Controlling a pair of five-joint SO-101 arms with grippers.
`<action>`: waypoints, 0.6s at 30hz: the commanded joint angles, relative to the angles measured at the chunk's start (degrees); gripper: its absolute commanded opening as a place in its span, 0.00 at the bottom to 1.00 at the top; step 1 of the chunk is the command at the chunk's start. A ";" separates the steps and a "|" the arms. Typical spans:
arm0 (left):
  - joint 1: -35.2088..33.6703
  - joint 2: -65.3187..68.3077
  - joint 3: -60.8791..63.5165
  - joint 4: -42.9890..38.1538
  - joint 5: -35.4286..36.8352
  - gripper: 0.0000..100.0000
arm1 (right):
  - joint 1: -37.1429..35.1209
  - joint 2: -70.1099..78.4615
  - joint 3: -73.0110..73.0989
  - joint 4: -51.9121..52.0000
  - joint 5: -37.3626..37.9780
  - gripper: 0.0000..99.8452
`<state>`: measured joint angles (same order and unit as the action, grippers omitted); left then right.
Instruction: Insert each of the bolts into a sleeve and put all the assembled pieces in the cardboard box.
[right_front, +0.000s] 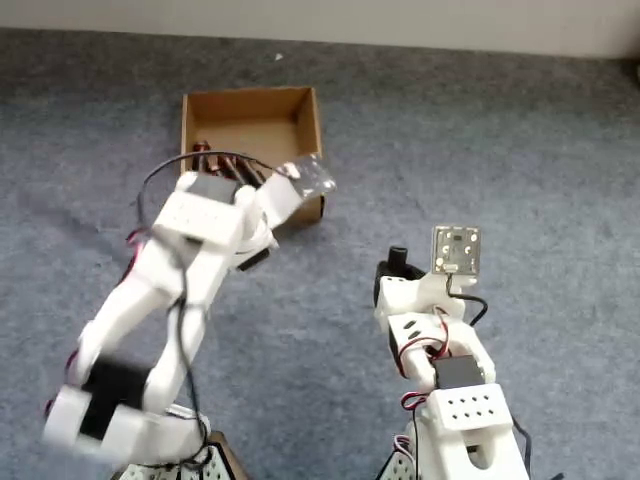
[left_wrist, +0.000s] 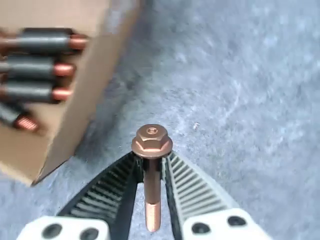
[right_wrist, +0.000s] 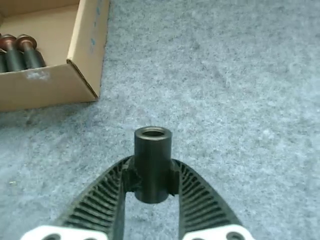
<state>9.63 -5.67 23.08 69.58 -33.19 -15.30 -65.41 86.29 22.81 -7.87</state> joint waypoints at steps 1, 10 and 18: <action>0.75 -18.33 8.57 -7.91 11.69 0.00 | -3.12 -1.36 -0.84 -1.19 0.44 0.00; 0.75 -41.45 20.18 -19.08 32.53 0.01 | -8.22 -1.36 0.57 -1.27 0.26 0.00; 2.51 -56.75 24.13 -19.96 47.12 0.01 | -17.19 -1.45 0.92 -1.36 0.26 0.00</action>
<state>9.63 -54.90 45.85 51.82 6.20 -29.19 -65.41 88.04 22.73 -7.87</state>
